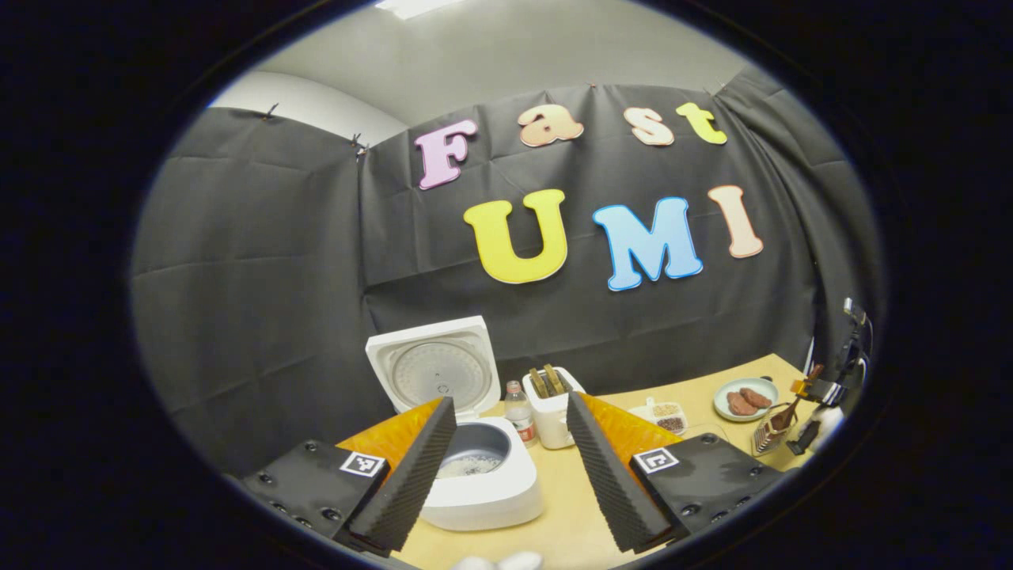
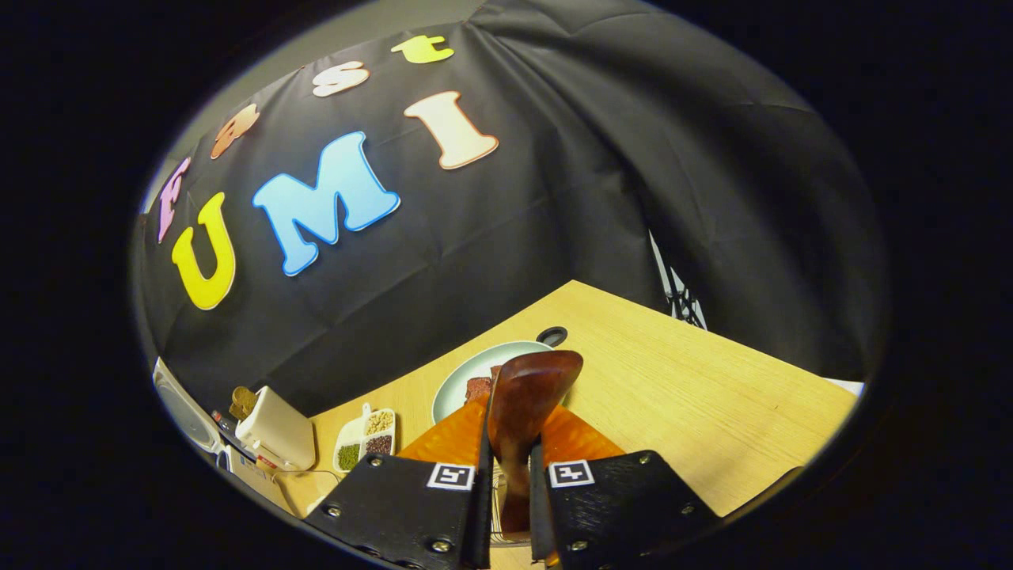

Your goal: Close the left gripper, press the button to open the rice cooker; take a wooden spoon from the chopstick holder with the right hand, scoop a spoonful of rice and pour it into the rice cooker, then put the wooden spoon back into the chopstick holder.

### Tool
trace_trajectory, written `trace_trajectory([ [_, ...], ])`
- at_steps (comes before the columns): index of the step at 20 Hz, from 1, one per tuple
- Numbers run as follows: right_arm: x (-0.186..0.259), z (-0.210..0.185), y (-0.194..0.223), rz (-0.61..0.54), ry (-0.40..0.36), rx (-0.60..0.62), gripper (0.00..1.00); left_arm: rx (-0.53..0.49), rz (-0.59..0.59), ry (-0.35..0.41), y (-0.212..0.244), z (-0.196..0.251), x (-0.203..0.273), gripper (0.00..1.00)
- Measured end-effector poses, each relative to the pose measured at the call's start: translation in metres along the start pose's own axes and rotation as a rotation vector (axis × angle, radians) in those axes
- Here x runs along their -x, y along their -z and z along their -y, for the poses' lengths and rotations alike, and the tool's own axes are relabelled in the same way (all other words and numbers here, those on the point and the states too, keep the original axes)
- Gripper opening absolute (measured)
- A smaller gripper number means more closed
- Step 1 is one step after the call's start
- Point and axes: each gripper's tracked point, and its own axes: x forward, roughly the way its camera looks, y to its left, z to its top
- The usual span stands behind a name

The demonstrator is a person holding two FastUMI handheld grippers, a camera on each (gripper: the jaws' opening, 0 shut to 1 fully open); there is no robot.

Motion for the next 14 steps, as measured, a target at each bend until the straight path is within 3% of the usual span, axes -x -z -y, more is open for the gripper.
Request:
trace_trajectory([
  [4, 0.010, 0.010, -0.010, 0.020, 0.038, 0.045, 0.23, 0.007, 0.003, 0.008, 0.000, 0.000, -0.002, 1.00],
  [5, 0.012, 0.011, -0.014, 0.029, 0.046, 0.076, 0.49, 0.008, 0.004, 0.010, 0.001, 0.000, -0.003, 1.00],
  [7, 0.025, 0.010, -0.027, 0.067, 0.053, 0.171, 0.86, 0.013, 0.011, 0.013, -0.001, -0.003, -0.002, 1.00],
  [14, 0.115, -0.054, -0.099, 0.247, -0.032, 0.401, 0.87, 0.037, 0.047, 0.037, -0.012, -0.014, -0.008, 0.97],
])
